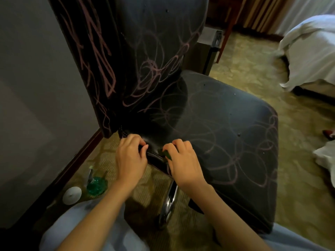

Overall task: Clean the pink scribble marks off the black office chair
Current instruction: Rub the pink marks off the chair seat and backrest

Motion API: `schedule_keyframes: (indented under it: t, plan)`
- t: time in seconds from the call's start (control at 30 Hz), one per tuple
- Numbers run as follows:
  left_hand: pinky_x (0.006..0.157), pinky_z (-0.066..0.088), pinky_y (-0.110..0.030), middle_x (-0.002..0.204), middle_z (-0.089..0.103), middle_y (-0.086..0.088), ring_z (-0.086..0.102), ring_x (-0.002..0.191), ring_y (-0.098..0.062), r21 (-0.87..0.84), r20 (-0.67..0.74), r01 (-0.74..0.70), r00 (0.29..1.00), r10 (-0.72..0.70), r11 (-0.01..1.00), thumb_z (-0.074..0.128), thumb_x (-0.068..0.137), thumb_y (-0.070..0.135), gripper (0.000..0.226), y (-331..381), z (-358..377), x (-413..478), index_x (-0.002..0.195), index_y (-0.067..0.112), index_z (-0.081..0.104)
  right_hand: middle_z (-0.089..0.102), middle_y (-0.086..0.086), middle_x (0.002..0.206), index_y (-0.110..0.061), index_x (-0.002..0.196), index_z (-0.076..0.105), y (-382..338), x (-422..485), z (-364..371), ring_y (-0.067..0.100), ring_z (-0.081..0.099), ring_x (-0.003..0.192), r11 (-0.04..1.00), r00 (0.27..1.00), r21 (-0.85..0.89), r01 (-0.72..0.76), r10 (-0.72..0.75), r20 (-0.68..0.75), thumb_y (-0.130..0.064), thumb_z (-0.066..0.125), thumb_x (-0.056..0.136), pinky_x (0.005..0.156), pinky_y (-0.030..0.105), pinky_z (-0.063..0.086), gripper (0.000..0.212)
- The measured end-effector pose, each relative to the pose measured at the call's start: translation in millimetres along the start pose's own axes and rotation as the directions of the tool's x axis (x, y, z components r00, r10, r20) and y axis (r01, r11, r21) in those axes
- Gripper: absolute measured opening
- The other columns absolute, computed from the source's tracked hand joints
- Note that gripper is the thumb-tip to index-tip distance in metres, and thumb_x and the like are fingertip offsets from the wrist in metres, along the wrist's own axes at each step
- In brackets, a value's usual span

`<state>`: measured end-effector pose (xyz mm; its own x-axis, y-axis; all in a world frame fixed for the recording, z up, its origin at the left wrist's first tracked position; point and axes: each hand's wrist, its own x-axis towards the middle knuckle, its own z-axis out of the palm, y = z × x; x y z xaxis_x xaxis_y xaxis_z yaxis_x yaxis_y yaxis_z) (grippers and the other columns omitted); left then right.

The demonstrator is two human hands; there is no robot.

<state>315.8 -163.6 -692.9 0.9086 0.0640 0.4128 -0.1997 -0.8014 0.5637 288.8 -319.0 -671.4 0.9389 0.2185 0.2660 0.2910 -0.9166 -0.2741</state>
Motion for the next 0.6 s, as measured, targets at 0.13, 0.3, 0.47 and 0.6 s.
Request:
schedule_keyframes:
  t: [0.13,0.3,0.47,0.6]
  plan:
    - [0.069,0.035,-0.027,0.086,0.059,-0.002,0.052,0.079,-0.019,0.008,-0.001,-0.016,1.000,0.016,1.000,0.069,0.080,0.007,0.011,1,0,-1,0.079,0.011,0.058,0.056,0.005,0.107,-0.017,0.106,0.060,8,-8,-3,0.025,0.051,0.092,1.000,1.000,0.012,-0.006,0.006,-0.001,-0.009,0.070,0.076,0.072,0.037,0.049,0.032]
    - [0.069,0.035,-0.026,0.088,0.057,-0.002,0.045,0.081,-0.012,0.001,0.003,-0.030,1.000,0.030,1.000,0.067,0.080,0.005,0.011,1,2,-2,0.080,0.011,0.058,0.057,0.001,0.107,-0.019,0.105,0.060,28,-37,-21,0.017,0.051,0.090,1.000,0.998,0.001,0.010,-0.010,-0.054,-0.018,0.061,0.085,0.071,0.028,0.047,0.020]
    - [0.065,0.036,-0.029,0.090,0.058,-0.005,0.050,0.080,-0.020,0.038,0.010,-0.068,0.998,0.067,0.997,0.067,0.081,0.004,0.009,0,4,-4,0.080,0.009,0.059,0.062,0.004,0.105,-0.021,0.098,0.063,50,-70,-40,0.020,0.059,0.090,0.990,0.997,-0.122,-0.074,0.072,-0.022,-0.016,0.080,0.069,0.071,0.029,0.050,0.034]
    - [0.063,0.042,-0.034,0.090,0.059,-0.006,0.052,0.081,-0.024,0.039,0.015,-0.076,0.997,0.075,0.996,0.065,0.082,0.004,0.009,-1,6,-1,0.079,0.007,0.058,0.060,0.007,0.104,-0.025,0.098,0.052,73,-102,-49,0.023,0.054,0.090,0.990,0.992,-0.093,-0.104,0.096,-0.084,-0.009,0.079,0.068,0.073,0.034,0.050,0.044]
